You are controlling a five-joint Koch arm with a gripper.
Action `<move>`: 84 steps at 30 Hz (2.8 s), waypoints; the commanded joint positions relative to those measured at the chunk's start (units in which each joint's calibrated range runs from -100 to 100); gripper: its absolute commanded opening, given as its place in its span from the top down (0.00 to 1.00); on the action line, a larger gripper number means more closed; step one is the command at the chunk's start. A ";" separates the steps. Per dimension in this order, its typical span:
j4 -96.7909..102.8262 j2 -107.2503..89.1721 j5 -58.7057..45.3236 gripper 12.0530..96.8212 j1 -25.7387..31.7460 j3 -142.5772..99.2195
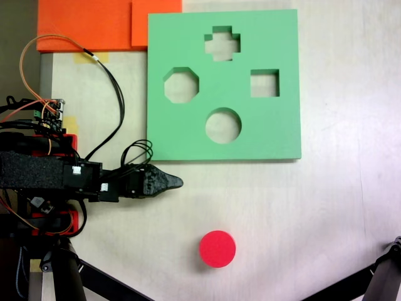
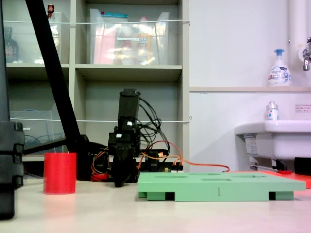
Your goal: Put the cylinder block into the corresponding hole
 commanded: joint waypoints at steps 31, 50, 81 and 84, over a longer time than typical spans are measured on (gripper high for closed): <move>-0.76 -0.41 0.10 0.53 -0.59 -1.47; 33.14 -0.41 54.65 0.55 -1.61 4.51; 94.86 113.00 55.58 0.14 -8.40 34.92; 94.86 114.67 55.63 0.14 -8.40 37.51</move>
